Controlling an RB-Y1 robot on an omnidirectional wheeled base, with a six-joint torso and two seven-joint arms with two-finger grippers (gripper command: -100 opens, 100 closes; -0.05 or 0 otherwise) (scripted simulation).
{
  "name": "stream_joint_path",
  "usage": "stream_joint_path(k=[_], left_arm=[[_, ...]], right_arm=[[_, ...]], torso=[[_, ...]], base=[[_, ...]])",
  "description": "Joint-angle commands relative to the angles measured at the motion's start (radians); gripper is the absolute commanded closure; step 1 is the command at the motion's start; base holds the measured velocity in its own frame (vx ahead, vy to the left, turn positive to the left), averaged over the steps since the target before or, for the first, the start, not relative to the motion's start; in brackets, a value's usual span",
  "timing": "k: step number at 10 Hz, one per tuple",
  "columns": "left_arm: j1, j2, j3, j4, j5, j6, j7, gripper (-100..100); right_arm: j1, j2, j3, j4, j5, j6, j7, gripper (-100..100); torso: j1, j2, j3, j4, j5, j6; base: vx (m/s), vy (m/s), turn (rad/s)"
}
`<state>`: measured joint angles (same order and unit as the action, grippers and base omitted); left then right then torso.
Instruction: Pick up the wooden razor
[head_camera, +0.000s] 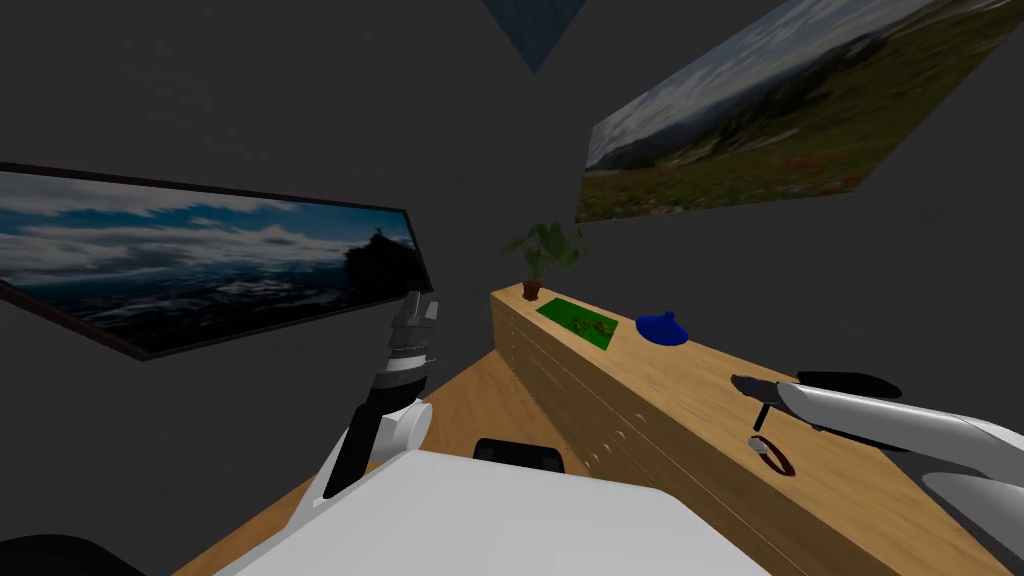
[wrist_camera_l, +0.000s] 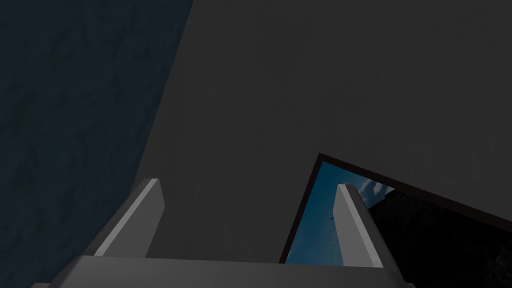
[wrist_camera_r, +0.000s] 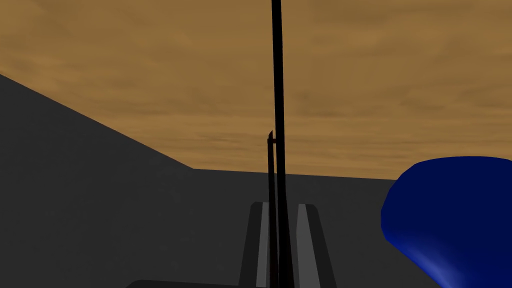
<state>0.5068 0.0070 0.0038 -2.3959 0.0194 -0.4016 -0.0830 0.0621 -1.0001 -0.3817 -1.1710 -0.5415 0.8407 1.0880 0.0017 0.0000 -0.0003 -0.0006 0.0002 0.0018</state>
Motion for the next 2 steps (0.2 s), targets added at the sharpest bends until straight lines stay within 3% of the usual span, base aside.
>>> stream_joint_path(k=[1,2], left_arm=[[0.0,0.0,0.0,0.0,0.0,0.0,0.0,0],[0.0,0.0,0.0,0.0,0.0,0.0,0.0,0]], right_arm=[[0.0,0.0,0.0,0.0,0.0,0.0,0.0,100],[0.003,-0.003,0.003,0.0,-0.003,-0.002,-0.007,0]], torso=[[0.0,0.0,0.0,0.0,0.0,0.0],[-0.001,0.0,0.0,0.0,0.0,0.0]], base=[[-0.006,0.015,0.002],[0.0,0.0,0.0]])
